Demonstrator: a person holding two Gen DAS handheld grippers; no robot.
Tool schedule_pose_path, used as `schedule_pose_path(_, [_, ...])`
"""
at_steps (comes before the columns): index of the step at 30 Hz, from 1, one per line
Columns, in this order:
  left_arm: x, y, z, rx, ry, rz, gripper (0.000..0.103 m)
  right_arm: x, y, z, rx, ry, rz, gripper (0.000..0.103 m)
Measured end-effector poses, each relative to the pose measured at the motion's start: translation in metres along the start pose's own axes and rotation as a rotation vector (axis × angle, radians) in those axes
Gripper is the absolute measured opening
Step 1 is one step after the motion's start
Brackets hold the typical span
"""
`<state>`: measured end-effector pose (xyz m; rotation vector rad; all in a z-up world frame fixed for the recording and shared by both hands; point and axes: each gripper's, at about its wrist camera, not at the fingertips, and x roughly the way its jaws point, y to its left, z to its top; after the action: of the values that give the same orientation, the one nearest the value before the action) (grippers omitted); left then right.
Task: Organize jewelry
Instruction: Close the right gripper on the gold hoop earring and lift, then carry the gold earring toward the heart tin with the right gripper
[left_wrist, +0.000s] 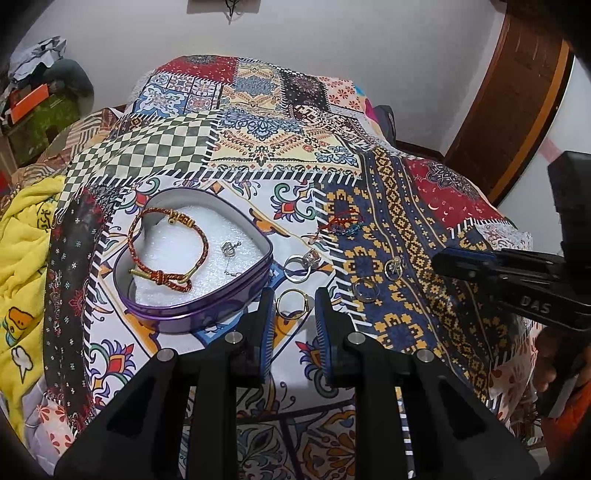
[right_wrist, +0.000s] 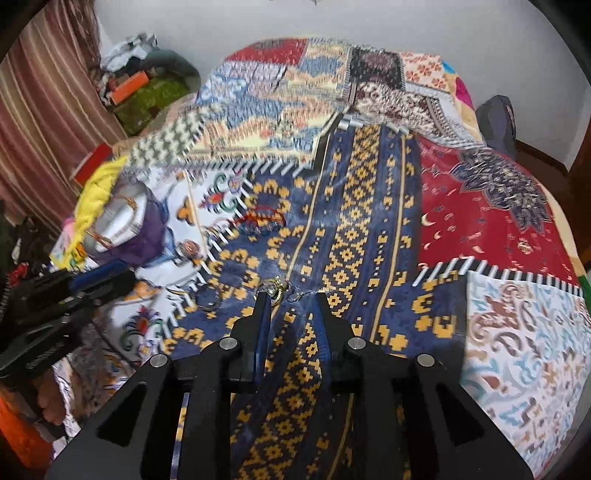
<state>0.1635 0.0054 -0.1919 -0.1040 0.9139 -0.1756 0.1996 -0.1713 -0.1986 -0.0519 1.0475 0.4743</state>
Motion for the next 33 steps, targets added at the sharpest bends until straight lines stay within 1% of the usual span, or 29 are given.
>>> schedule_pose_path(2, [0.002,0.002,-0.001,0.000,0.005,0.005,0.020,0.009,0.002,-0.001,-0.028,0.019,-0.019,0.021])
schedule_pose_path(5, [0.006,0.006,-0.003,-0.012,0.015,0.006,0.020,0.014,0.008,-0.001,-0.070,0.016,-0.037,0.021])
schedule_pose_path(12, [0.016,0.014,-0.004,-0.035,0.026,0.004,0.020,0.022,0.002,0.007,-0.052,0.002,0.002,0.020])
schedule_pose_path(13, [0.017,0.014,-0.004,-0.038,0.027,0.002,0.020,0.021,0.002,0.007,-0.053,-0.002,0.003,0.020])
schedule_pose_path(16, [0.019,0.013,-0.004,-0.037,0.026,0.002,0.020,0.020,0.002,0.005,-0.040,-0.005,0.005,0.009])
schedule_pose_path(22, [0.020,0.011,-0.002,-0.041,0.023,-0.008,0.020,0.014,0.000,0.002,-0.008,-0.005,0.016,0.009])
schedule_pose_path(29, [0.006,0.012,0.000,-0.034,0.003,0.001,0.020,0.008,0.004,-0.007,-0.020,0.022,0.017,0.009])
schedule_pose_path(33, [-0.001,0.012,-0.001,-0.035,-0.004,0.002,0.020,0.004,0.003,-0.012,-0.018,0.023,0.015,0.009])
